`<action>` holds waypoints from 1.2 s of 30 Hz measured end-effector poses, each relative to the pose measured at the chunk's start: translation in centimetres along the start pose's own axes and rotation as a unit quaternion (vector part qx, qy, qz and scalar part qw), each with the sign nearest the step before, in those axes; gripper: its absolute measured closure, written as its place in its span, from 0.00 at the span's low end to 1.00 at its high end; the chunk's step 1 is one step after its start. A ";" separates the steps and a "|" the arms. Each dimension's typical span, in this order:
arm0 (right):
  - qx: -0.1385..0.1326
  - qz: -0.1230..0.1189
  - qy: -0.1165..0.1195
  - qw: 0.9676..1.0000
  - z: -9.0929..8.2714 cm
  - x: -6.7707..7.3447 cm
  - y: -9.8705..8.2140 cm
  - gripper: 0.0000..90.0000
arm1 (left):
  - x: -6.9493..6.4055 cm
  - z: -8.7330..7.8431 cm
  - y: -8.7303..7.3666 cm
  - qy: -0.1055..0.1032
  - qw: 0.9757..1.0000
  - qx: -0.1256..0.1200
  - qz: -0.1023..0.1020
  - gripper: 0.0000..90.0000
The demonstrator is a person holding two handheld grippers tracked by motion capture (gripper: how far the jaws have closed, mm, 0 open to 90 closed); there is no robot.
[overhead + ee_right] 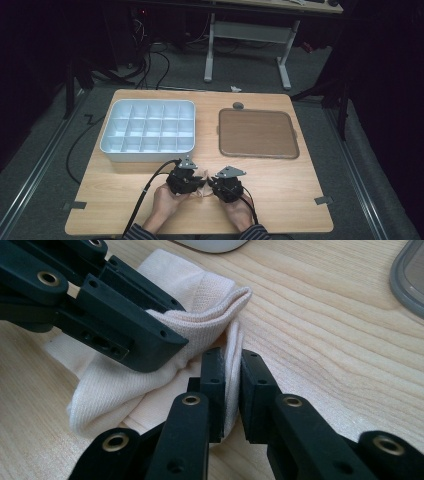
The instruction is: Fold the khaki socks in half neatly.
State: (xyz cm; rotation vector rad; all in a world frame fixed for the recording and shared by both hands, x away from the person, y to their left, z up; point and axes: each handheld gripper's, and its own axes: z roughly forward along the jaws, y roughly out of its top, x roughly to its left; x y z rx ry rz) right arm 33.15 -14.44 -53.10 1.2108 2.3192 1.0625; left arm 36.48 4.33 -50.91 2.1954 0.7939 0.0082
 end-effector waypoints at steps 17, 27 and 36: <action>0.000 0.008 -0.001 1.000 0.0 -0.1 0.0 0.86 | 0.2 0.6 -0.5 -0.004 1.000 -0.003 -0.010 0.85; -0.019 0.016 -0.001 1.000 -0.9 -0.4 0.1 0.80 | -0.2 -1.6 -0.2 -0.007 0.999 -0.040 -0.008 0.70; -0.040 0.001 -0.004 0.999 -2.9 -0.1 1.0 0.85 | 0.5 -3.9 -0.6 0.013 0.998 -0.062 -0.019 0.65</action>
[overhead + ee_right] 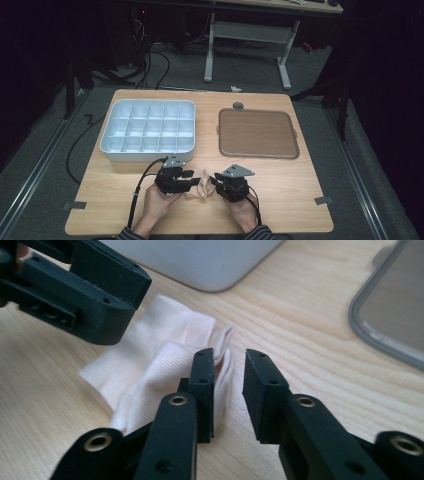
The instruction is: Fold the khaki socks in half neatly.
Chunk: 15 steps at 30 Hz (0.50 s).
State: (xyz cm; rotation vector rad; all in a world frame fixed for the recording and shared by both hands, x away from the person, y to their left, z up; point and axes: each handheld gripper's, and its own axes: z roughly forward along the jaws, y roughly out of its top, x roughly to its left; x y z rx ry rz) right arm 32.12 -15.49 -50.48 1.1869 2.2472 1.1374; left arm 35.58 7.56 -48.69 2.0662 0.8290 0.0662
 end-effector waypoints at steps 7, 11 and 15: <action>-0.019 -0.023 0.006 1.000 -1.4 1.2 0.9 0.91 | 0.7 -0.4 -0.9 0.045 0.999 0.013 -0.004 0.63; -0.020 -0.048 0.023 0.998 -1.5 2.7 1.7 0.91 | 0.9 -0.1 -1.5 0.059 0.998 0.022 -0.015 0.59; -0.009 -0.059 0.033 0.998 -0.5 3.6 1.8 0.91 | 0.9 0.5 -2.0 0.064 0.997 0.034 -0.018 0.55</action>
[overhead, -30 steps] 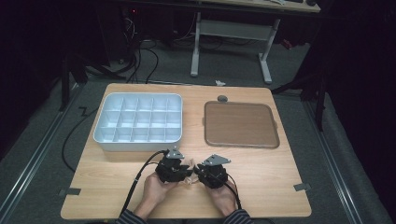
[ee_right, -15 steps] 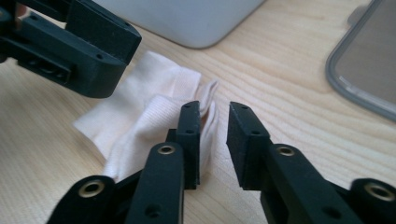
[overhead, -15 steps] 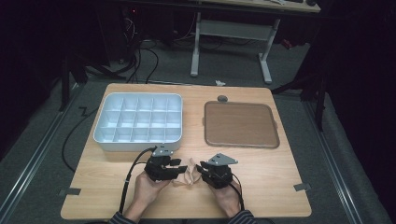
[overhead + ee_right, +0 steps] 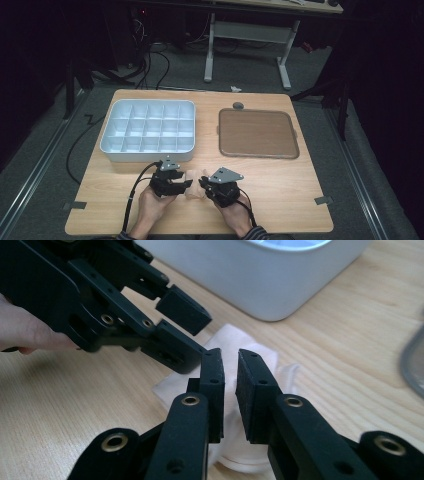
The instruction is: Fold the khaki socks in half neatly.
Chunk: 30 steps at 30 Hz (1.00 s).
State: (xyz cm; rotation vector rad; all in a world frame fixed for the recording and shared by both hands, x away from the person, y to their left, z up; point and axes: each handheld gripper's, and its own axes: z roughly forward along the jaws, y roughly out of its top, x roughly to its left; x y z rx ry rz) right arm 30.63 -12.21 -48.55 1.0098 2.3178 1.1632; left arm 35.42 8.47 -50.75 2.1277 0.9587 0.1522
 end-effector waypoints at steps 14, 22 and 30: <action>0.053 -0.006 -0.035 0.998 1.9 -0.6 -2.2 0.90 | -0.9 1.5 -0.6 0.019 1.000 0.019 -0.007 0.51; 0.061 -0.010 -0.047 0.997 2.2 -0.9 -3.1 0.89 | -1.3 1.8 -0.8 0.022 1.000 0.016 -0.014 0.50; 0.056 -0.002 -0.042 0.998 2.2 -1.2 -3.4 0.88 | -1.4 1.7 -0.8 0.025 0.999 0.015 -0.013 0.50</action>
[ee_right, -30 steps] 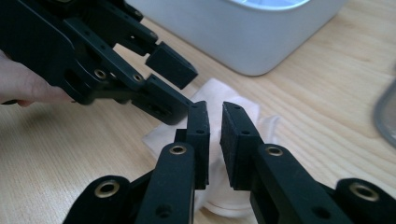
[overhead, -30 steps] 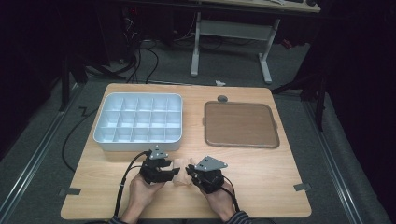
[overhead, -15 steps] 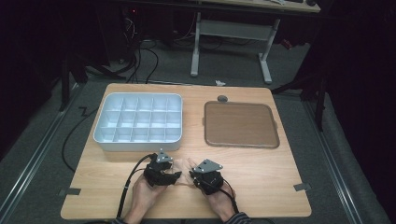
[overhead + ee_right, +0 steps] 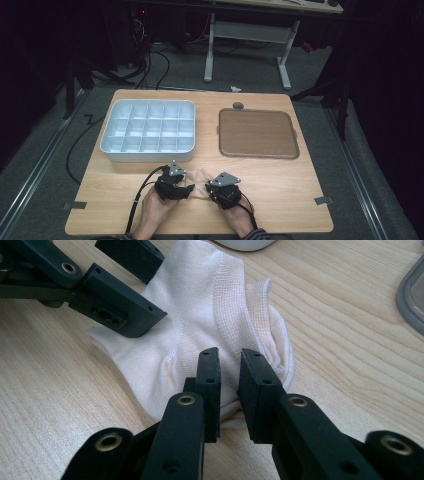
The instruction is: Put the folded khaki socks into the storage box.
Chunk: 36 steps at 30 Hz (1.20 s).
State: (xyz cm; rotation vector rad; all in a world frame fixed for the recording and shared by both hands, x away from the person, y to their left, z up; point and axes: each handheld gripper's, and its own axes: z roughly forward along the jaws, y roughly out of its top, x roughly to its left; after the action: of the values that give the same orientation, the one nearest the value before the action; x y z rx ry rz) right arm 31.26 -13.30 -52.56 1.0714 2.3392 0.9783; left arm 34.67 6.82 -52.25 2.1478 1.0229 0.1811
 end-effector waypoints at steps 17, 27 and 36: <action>-0.037 0.016 0.037 0.998 -1.8 0.6 1.3 0.92 | 2.1 -1.4 1.5 -0.013 1.000 -0.017 -0.018 0.52; -0.030 0.002 0.052 0.998 -0.3 2.2 1.4 0.94 | 3.2 -0.4 1.7 -0.030 0.998 -0.013 -0.059 0.54; -0.015 0.001 0.047 0.999 0.7 2.2 0.5 0.97 | 3.5 0.5 1.7 -0.043 0.996 -0.008 -0.073 0.57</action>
State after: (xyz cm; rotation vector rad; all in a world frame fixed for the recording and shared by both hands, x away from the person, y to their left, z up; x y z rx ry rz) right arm 30.47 -11.06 -52.80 1.0384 2.3909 1.0831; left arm 38.31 8.39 -52.06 2.0398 1.1181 0.0266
